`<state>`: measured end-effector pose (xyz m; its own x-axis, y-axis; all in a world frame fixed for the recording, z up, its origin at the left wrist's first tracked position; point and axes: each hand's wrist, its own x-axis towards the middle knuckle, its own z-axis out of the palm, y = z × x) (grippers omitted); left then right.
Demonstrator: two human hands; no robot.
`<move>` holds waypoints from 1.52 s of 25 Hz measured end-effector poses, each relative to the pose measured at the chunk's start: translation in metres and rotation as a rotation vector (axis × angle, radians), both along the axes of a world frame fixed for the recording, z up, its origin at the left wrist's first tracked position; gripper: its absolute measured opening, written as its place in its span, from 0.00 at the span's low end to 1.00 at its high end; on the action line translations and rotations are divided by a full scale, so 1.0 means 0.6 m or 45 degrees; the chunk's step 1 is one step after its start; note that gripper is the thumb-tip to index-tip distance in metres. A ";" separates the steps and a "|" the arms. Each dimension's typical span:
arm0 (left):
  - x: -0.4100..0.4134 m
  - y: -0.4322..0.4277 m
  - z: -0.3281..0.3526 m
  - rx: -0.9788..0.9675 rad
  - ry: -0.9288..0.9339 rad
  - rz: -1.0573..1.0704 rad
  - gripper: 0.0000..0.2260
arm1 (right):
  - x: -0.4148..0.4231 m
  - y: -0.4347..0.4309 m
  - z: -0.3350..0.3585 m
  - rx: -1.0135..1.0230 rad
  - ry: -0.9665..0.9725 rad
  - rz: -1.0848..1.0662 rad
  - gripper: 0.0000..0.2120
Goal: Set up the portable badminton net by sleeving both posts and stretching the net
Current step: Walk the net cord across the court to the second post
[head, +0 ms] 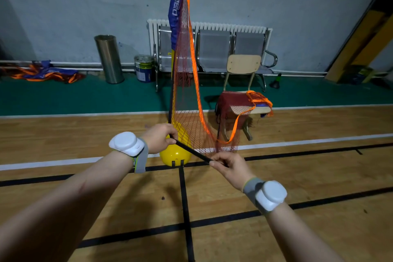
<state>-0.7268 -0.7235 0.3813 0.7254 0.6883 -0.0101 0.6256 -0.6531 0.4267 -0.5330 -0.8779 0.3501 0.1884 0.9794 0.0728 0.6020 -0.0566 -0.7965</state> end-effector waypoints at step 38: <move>0.039 -0.166 0.027 0.043 0.125 -0.007 0.07 | 0.032 -0.125 0.002 -0.092 0.116 -0.008 0.05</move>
<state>-0.7035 -0.8229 0.3975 0.7259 0.6853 -0.0582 0.6595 -0.6696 0.3416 -0.5136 -0.9529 0.3511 0.1973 0.9802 -0.0156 0.5268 -0.1194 -0.8416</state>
